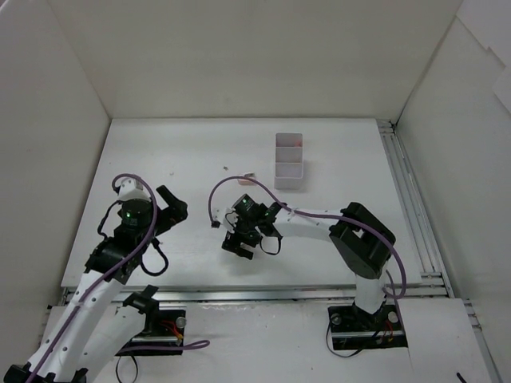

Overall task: Sort the stationery into containers
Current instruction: Pick up the stationery from the center of the board.

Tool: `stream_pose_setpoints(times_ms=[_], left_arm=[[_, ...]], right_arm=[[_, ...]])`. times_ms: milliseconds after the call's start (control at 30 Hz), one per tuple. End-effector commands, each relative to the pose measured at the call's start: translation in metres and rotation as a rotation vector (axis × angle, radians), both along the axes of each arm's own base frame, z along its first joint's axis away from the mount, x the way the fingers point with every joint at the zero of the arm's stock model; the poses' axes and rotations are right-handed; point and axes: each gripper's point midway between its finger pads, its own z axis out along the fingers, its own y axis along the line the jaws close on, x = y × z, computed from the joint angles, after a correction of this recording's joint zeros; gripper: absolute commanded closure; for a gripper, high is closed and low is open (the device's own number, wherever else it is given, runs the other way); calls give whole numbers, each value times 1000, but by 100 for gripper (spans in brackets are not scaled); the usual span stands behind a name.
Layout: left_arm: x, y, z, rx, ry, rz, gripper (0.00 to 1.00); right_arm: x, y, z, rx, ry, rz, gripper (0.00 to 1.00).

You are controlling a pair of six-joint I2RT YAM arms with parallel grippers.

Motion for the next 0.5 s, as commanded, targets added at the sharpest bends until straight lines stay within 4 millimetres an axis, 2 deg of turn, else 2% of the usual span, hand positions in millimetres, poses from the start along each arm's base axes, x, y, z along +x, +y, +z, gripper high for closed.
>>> stream_pose_setpoints(times_ms=[0,33,133,167,267,400,467], left_arm=[[7,2,10,-6,-28,22,0],[8,2,11,-7,-27,22,0],[9,2,12,-2,-23,22,0],[9,2,13,-2,-26,21,0],[9,2,12,-1,-24,21,0],[11,2,12,0,-28,26,0],[12,2,13,7,-28,20,0]], right_arm=[[2,22,12,72,-24,44,15],[1,22,12,71,-23,42,18],[2,23,16,80,-27,39,38],[1,23,17,85,-25,38,53],[2,24,27,103,-36,30,80],[16,18,50,134,-87,-18,85],[39,5,68,140,-148,-102,91]])
